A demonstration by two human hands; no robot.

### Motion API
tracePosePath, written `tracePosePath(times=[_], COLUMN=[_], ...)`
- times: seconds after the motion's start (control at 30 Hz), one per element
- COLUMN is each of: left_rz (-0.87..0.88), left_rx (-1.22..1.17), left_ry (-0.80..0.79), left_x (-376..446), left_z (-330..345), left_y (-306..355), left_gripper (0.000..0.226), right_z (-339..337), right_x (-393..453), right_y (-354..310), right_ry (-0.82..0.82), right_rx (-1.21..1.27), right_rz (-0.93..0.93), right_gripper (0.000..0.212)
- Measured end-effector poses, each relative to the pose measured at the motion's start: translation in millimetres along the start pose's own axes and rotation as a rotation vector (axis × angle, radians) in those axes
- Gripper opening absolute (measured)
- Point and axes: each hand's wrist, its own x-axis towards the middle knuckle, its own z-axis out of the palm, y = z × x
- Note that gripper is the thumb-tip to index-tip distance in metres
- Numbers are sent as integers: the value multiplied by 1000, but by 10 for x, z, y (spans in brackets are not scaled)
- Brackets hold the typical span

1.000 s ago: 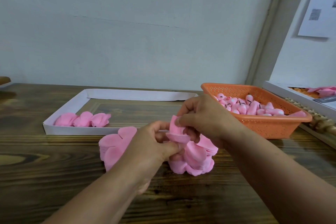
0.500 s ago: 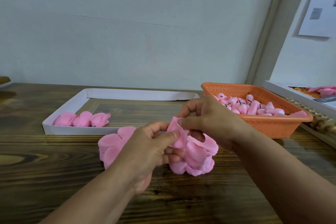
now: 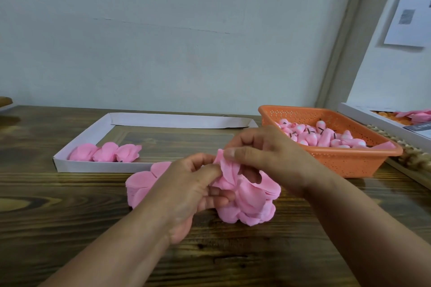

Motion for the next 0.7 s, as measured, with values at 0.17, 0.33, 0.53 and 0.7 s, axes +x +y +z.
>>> tracePosePath(times=[0.17,0.33,0.53,0.7], left_rz=[-12,7,-9,0], left_rx=[-15,-16,-36,-19], left_ry=[-20,-30,2,4], left_x=[13,3,4,2], left_z=[-19,-18,0,-7], left_y=[-20,-11,2,-2], left_gripper=[15,27,9,12], right_z=[102,118,127,151], right_x=[-61,-54,-100,-90], right_y=[-3,34,38,64], right_ry=[15,105,63,119], right_rx=[-208,-266,-330,-279], right_rz=[-79,-98,-108,-112], right_gripper=[24,9,26,12])
